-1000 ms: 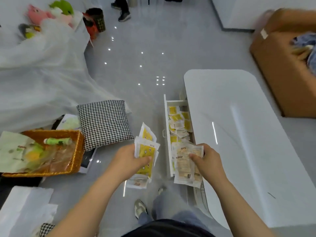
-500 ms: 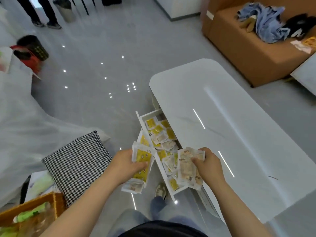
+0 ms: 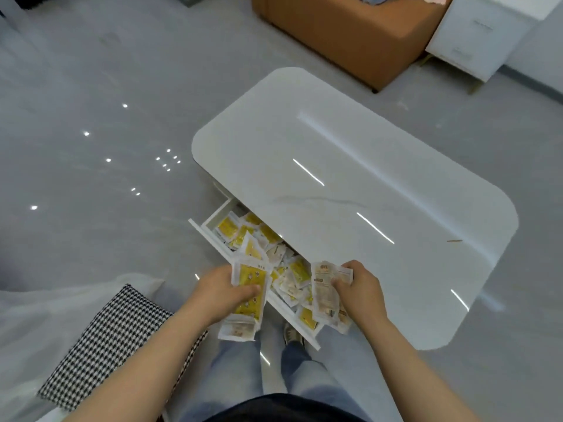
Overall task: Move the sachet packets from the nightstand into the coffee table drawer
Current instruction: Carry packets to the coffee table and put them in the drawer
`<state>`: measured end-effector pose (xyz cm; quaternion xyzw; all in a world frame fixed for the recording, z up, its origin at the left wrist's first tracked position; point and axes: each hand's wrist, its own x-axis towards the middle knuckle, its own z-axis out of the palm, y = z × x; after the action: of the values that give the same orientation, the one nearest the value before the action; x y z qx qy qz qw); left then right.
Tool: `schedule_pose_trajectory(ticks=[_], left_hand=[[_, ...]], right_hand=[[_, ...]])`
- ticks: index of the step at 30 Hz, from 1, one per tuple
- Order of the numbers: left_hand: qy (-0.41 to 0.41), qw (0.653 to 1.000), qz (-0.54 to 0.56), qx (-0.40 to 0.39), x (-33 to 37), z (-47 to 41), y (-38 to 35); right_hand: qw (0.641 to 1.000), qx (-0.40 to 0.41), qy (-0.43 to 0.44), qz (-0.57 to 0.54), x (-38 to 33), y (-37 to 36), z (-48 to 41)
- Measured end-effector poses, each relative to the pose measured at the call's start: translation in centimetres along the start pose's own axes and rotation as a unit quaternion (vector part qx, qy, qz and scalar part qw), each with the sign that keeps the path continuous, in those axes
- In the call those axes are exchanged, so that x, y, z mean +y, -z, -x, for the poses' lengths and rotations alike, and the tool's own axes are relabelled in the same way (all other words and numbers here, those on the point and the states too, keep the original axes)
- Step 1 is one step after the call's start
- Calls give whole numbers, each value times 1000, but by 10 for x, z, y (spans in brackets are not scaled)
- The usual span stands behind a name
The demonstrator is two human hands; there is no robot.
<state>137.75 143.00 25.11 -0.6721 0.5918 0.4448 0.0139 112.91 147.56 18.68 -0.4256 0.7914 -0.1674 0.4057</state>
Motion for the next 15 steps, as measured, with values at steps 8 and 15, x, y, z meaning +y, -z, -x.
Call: schedule_pose_trajectory(ticks=[8,15], left_hand=[[-29,996,-56,-64,-14,-67,38],[-51,983,-117,-135,-13,-118,48]], right_hand=[[993,-89,-80,22,-29,-33,-26],[982,-81,-104,134,-40,-44,-14]])
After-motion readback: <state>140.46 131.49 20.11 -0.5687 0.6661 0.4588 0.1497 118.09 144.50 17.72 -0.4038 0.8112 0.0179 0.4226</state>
